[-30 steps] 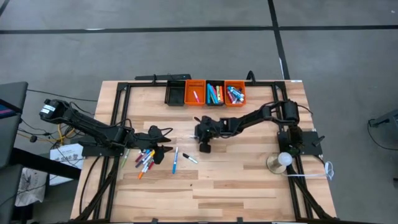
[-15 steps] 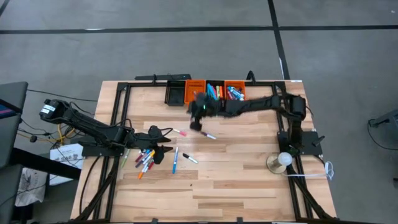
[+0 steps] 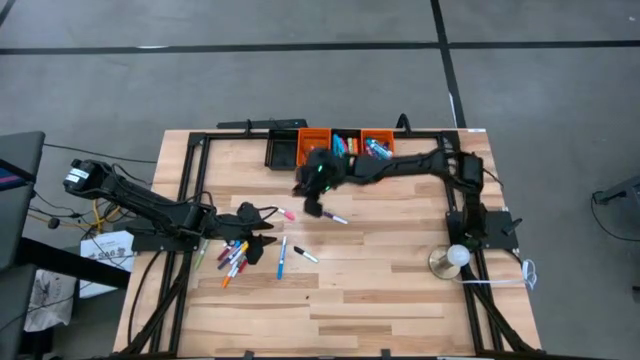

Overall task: Pick & Place Markers
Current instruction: Put the white pink highlighter pen into the left orange bin, then put the white blue highlighter pen into the left orange bin

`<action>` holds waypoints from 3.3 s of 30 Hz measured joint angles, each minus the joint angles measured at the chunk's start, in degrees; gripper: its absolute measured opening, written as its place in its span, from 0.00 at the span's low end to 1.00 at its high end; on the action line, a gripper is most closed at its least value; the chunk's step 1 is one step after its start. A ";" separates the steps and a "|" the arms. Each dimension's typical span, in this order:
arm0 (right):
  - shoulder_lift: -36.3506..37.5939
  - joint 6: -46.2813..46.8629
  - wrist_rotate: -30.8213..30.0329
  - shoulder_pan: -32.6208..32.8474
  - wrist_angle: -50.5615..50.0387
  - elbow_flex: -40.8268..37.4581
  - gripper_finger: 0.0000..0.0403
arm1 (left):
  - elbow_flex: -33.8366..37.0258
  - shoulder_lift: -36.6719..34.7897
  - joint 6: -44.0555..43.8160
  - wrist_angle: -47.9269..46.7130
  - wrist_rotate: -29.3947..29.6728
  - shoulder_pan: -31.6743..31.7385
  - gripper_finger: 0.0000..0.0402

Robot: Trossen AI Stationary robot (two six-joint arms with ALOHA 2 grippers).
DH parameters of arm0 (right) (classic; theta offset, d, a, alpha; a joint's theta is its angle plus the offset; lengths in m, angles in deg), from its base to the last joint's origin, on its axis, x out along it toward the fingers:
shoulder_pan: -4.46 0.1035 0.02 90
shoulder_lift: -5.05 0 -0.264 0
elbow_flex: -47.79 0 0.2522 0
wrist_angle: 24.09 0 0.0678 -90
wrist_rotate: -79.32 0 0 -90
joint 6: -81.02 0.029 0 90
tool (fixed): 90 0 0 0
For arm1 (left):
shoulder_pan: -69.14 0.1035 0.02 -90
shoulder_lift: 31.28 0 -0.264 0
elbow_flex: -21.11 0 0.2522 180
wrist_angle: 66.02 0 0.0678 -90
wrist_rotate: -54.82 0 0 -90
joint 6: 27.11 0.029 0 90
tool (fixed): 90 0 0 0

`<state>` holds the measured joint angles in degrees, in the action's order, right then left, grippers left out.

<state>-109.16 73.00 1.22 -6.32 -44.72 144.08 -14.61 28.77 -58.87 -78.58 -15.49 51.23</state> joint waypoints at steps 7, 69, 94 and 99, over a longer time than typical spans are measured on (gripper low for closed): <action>-7.28 7.98 -7.85 4.92 7.50 1.03 0.26 | 0.02 -0.07 -3.52 -7.29 -0.98 0.02 0.53; -0.41 11.19 -24.29 -10.12 -24.97 14.65 0.09 | 0.00 -0.11 -4.72 -8.62 -3.56 0.02 0.53; -6.43 13.58 -19.37 -14.42 -21.53 14.57 0.22 | 0.00 -0.11 -4.55 -8.21 -3.45 0.01 0.53; -6.43 13.51 -19.37 -14.38 -21.47 14.57 0.29 | 0.00 -0.11 -4.55 -8.22 -3.45 0.02 0.53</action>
<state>-115.59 86.52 -18.14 -20.70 -66.19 158.65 -14.61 28.66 -63.42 -86.80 -18.93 51.25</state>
